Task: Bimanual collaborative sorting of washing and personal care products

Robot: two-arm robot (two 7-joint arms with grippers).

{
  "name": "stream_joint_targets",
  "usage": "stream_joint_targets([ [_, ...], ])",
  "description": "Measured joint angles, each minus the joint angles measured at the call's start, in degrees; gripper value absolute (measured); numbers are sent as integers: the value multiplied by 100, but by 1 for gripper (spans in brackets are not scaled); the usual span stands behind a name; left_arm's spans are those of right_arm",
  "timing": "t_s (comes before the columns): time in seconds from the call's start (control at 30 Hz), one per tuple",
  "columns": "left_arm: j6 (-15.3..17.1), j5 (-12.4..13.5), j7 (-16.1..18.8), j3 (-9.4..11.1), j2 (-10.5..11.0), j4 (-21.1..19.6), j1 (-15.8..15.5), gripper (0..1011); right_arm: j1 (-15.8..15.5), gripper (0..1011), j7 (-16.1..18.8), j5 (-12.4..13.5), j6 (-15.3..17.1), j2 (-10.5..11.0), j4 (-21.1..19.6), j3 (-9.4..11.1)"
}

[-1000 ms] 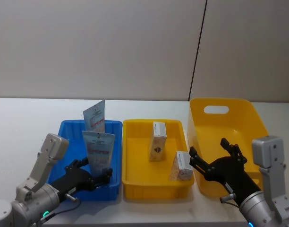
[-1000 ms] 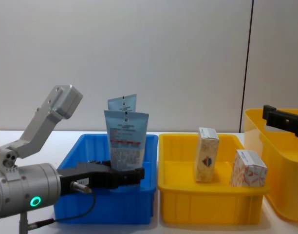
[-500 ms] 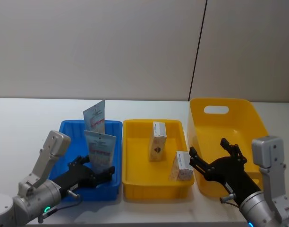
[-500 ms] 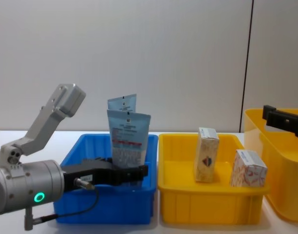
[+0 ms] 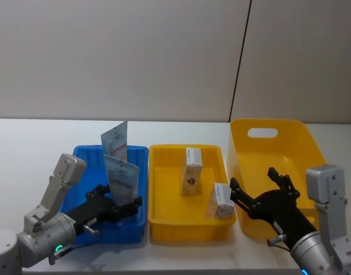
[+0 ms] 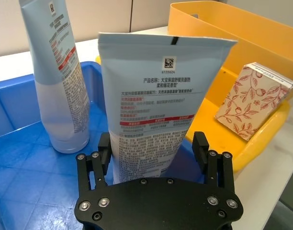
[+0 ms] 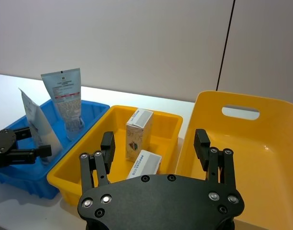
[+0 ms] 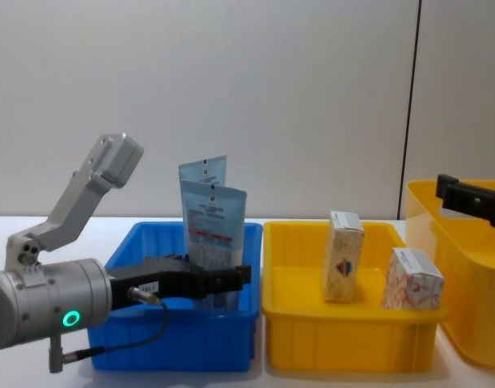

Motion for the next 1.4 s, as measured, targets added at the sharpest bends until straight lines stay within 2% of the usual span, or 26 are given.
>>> stream_joint_targets([
  [0.5, 27, 188, 124, 81, -109, 353, -210, 1001, 0, 1003, 0, 0, 0, 0, 0, 0],
  [1.03, -275, 231, 137, -7, -415, 1000, -518, 1001, 0, 1003, 0, 0, 0, 0, 0, 0],
  [1.2, -339, 226, 147, -38, -462, 1088, -560, 926, 0, 1003, 0, 0, 0, 0, 0, 0],
  [1.4, -388, 222, 157, -65, -498, 1165, -596, 758, 0, 1003, 0, 0, 0, 0, 0, 0],
])
